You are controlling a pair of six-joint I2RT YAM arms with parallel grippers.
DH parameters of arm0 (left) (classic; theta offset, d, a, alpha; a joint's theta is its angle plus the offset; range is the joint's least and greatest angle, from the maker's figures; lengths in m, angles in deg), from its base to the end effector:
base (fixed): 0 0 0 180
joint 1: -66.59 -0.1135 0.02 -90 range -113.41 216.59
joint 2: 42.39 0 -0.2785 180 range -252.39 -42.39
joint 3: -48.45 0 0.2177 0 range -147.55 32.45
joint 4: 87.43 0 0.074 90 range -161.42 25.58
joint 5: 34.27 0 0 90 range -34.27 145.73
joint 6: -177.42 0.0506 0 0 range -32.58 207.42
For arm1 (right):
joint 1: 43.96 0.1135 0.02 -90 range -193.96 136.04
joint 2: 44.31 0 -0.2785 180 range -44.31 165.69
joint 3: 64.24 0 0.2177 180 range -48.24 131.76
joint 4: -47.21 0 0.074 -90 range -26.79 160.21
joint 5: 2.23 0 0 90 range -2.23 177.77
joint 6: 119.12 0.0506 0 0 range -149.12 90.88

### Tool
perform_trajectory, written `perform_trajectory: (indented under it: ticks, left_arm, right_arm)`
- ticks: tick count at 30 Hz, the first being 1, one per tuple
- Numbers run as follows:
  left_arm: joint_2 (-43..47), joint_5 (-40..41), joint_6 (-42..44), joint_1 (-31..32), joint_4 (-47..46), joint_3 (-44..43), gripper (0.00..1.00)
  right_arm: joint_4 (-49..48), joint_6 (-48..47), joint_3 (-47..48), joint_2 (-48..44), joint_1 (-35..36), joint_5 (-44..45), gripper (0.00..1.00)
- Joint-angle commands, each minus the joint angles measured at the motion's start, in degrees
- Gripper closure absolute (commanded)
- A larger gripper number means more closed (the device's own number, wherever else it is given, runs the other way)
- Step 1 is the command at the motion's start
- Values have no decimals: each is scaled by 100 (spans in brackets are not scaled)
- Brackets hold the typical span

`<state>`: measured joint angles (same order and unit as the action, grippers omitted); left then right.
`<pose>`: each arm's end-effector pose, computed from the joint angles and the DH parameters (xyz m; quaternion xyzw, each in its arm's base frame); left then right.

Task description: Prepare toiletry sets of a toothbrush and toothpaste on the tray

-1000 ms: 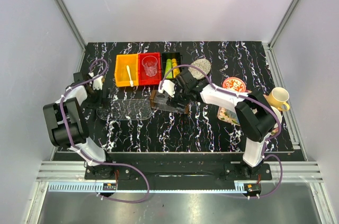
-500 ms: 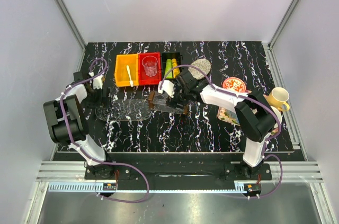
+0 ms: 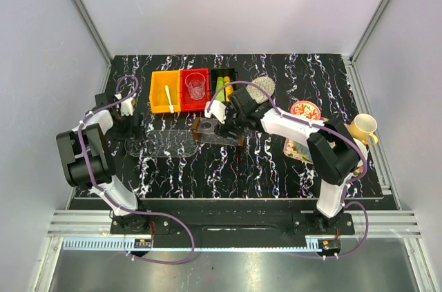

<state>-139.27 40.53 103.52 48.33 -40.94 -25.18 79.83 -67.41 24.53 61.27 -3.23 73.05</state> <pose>0.2852 0.0801 0.1888 0.0049 0.9760 -0.0729 0.2050 0.2820 0.2597 0.2254 -0.6261 0.6894 0.1275 0.3412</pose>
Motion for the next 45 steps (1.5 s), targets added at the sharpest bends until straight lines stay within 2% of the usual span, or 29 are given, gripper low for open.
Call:
perform_trajectory:
  ticks: [1,10,22,32,45]
  left_arm:
    - [-59,-299,-133,7,-42,-65,3]
    - [-129,-378,-230,77,-60,-108,3]
    - [-235,-308,-300,367,-60,-232,3]
    - [-235,-361,-397,455,-68,-276,3]
    - [-182,-510,-564,508,-112,-249,3]
  right_arm:
    - [-388,181,422,-310,58,-198,100]
    - [-405,14,413,-301,128,-312,100]
    - [-607,-215,299,-20,585,-145,100]
    - [-1310,-22,395,481,963,619,100]
    - [-1495,-83,571,894,1332,1050,100]
